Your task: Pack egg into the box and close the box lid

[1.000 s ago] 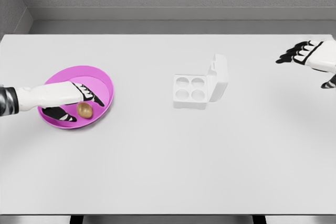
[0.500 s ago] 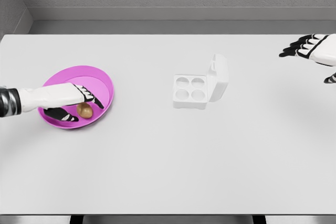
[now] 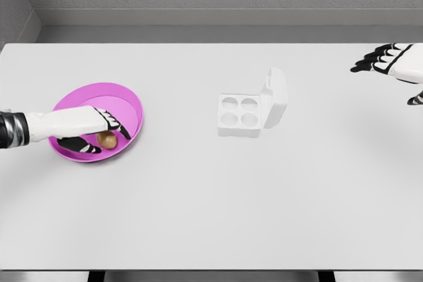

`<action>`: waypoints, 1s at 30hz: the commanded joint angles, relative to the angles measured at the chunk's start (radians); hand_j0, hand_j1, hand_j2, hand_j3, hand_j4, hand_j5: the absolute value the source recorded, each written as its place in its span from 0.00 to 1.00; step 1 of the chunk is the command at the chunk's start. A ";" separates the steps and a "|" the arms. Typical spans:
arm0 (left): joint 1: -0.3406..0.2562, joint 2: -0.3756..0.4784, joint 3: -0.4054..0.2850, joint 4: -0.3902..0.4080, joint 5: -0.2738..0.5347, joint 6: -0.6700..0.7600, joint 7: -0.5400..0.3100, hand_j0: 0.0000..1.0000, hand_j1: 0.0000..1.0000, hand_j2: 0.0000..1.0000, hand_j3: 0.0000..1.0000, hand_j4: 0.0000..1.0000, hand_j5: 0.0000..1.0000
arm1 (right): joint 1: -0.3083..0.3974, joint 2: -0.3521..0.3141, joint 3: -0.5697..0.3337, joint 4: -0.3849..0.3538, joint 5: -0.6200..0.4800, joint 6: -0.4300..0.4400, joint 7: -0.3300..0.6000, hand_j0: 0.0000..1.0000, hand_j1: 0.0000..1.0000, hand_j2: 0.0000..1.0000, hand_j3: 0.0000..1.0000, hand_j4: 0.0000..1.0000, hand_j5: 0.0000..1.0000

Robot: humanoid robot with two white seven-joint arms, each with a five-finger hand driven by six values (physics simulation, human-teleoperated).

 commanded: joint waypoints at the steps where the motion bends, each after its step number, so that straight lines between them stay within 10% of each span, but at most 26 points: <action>1: 0.001 0.001 0.000 0.000 0.002 0.002 0.000 0.67 0.67 0.67 0.67 0.67 0.67 | -0.003 0.001 0.001 -0.002 -0.004 0.003 0.000 1.00 1.00 1.00 1.00 1.00 1.00; 16: 0.002 0.001 -0.006 0.000 -0.008 0.002 0.000 0.64 0.64 0.64 0.64 0.64 0.64 | -0.026 0.013 0.016 -0.045 -0.003 0.003 0.000 1.00 1.00 1.00 1.00 1.00 1.00; 30: 0.002 0.004 -0.013 -0.005 -0.009 0.002 -0.001 0.38 0.38 0.38 0.38 0.38 0.38 | -0.017 0.012 0.143 -0.045 0.034 0.003 0.000 1.00 1.00 1.00 1.00 1.00 1.00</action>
